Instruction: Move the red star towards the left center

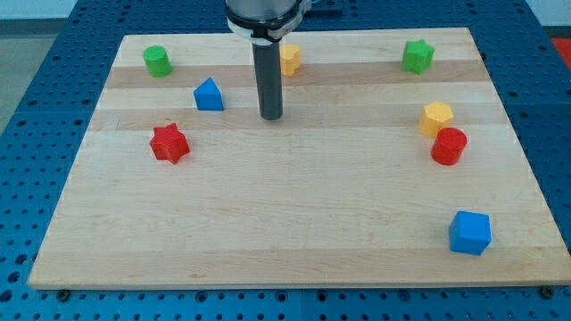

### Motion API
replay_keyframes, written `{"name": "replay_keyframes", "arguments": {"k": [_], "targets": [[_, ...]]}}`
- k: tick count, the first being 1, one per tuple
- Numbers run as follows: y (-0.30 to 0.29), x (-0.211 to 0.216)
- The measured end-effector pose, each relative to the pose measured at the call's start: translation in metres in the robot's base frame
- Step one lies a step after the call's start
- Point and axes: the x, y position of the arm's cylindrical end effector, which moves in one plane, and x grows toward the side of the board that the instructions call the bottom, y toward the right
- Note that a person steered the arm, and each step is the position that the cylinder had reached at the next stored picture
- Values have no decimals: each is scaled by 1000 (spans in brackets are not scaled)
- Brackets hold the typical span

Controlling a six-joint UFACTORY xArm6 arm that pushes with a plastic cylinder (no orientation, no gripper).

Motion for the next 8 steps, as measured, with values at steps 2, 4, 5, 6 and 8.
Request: {"name": "replay_keyframes", "arguments": {"k": [2,4,5,6,8], "targets": [[-42,106],[-92,102],[-100,101],[-113,94],[-140,85]]}}
